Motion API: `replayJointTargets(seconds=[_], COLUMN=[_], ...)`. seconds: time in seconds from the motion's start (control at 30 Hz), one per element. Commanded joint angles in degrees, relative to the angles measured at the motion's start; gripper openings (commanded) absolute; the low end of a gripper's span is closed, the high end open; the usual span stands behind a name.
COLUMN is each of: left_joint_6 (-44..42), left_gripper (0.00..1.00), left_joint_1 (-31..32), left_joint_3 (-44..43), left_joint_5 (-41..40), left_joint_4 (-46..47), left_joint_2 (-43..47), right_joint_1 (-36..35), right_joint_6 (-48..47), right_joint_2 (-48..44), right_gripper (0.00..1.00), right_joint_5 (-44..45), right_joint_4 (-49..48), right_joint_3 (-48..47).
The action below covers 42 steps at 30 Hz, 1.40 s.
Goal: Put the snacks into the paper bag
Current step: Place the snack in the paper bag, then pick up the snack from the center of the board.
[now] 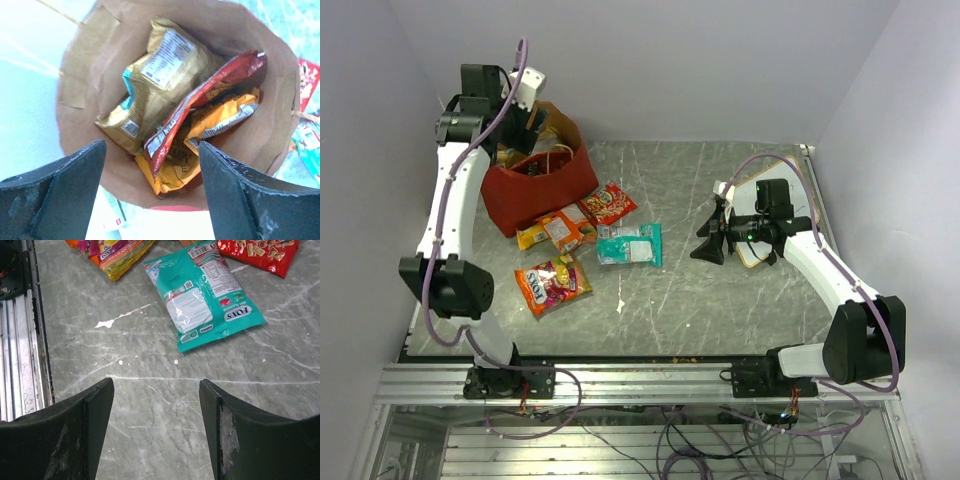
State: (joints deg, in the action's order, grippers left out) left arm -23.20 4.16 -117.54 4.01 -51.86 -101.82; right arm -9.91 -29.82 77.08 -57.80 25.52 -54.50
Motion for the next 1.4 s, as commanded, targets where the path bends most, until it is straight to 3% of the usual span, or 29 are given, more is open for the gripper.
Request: replayJointTargets(seconds=[0.0, 0.27, 0.7, 0.9, 1.07, 1.37], left_joint_6=[2.1, 0.9, -12.0, -23.7, -28.8, -34.8], left_gripper=[0.87, 0.94, 0.95, 1.00, 0.99, 0.96], left_joint_1=[-0.4, -0.3, -0.3, -0.3, -0.3, -0.3], left_joint_3=[4.4, 16.7, 34.6, 45.6, 56.5, 66.9], left_joint_5=[-3.6, -0.7, 15.9, 18.5, 15.5, 15.1], left_joint_4=[7.4, 11.5, -5.2, -14.3, -12.4, -3.6], left_joint_2=[5.7, 19.5, 38.5, 42.9, 45.0, 40.6], right_joint_1=[0.4, 0.2, -0.5, -0.9, -1.0, -1.0], right_joint_6=[0.4, 1.6, 3.3, 3.3, 3.4, 3.5], right_joint_2=[-0.3, -0.8, -3.1, -3.5, -3.7, -4.2], right_gripper=[0.69, 0.69, 0.69, 0.69, 0.69, 0.69], right_joint_5=[0.4, 0.9, 0.7, 0.6, 0.9, 2.2], right_joint_4=[-1.6, -2.7, -4.1, -4.0, -4.3, -4.6], right_joint_3=[1.0, 1.4, 1.6, 1.7, 1.8, 2.3])
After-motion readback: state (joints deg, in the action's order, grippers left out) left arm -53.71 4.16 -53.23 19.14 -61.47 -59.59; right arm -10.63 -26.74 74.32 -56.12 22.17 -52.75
